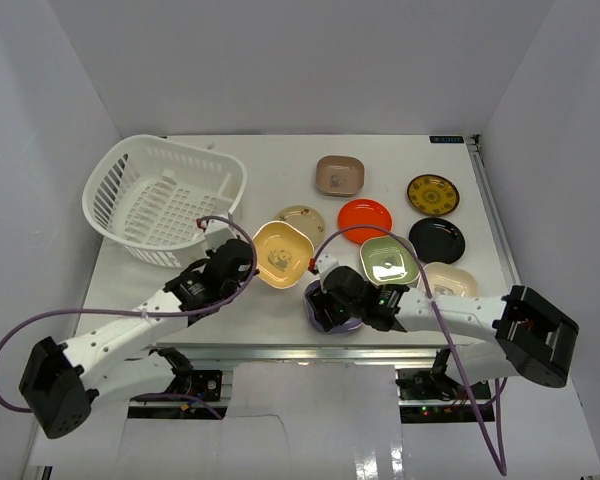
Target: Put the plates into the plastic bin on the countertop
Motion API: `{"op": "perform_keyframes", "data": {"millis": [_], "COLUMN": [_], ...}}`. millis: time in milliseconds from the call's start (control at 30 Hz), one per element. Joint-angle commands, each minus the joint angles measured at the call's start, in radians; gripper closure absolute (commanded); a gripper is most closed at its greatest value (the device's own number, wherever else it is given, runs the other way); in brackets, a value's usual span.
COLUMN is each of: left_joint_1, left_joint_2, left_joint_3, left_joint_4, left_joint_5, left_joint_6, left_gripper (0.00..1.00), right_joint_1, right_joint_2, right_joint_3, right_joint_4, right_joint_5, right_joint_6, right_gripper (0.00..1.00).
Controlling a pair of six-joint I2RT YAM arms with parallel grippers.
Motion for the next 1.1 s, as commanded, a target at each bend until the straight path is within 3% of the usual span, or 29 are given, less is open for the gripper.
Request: {"op": "perform_keyframes", "data": {"millis": [0, 200, 233, 300, 333, 433, 633, 800, 1033, 1067], "left_joint_1": [-0.006, 0.003, 0.053, 0.156, 0.308, 0.545, 0.692, 0.865, 0.924, 0.924], "left_joint_2": [-0.093, -0.090, -0.073, -0.005, 0.022, 0.104, 0.135, 0.267, 0.408, 0.419], "left_joint_3": [0.111, 0.280, 0.293, 0.329, 0.338, 0.384, 0.450, 0.456, 0.416, 0.416], "left_joint_4": [0.002, 0.035, 0.068, 0.088, 0.090, 0.072, 0.085, 0.038, 0.053, 0.053], "left_joint_5": [-0.012, -0.213, -0.239, -0.192, -0.054, 0.208, 0.265, 0.253, 0.235, 0.238], "left_joint_6": [0.081, 0.252, 0.283, 0.313, 0.299, 0.224, 0.216, 0.237, 0.228, 0.225], "left_gripper": [1.00, 1.00, 1.00, 1.00, 1.00, 1.00, 1.00, 1.00, 1.00, 0.91], "right_joint_1": [0.018, 0.022, 0.022, 0.026, 0.027, 0.036, 0.049, 0.049, 0.050, 0.050], "right_joint_2": [-0.075, -0.147, -0.135, -0.118, -0.104, -0.080, -0.013, 0.063, 0.167, 0.175], "right_joint_3": [0.043, 0.025, 0.025, 0.030, 0.034, 0.039, 0.065, 0.091, 0.154, 0.158], "right_joint_4": [0.013, 0.033, 0.036, 0.031, 0.034, 0.045, 0.051, 0.059, 0.054, 0.051], "right_joint_5": [0.068, 0.051, 0.045, 0.035, 0.031, 0.023, 0.012, 0.029, 0.060, 0.064], "right_joint_6": [0.018, 0.014, 0.017, 0.020, 0.021, 0.023, 0.004, -0.006, -0.032, -0.034], "right_gripper": [0.36, 0.36, 0.36, 0.32, 0.29, 0.17, 0.13, 0.17, 0.26, 0.30]}}
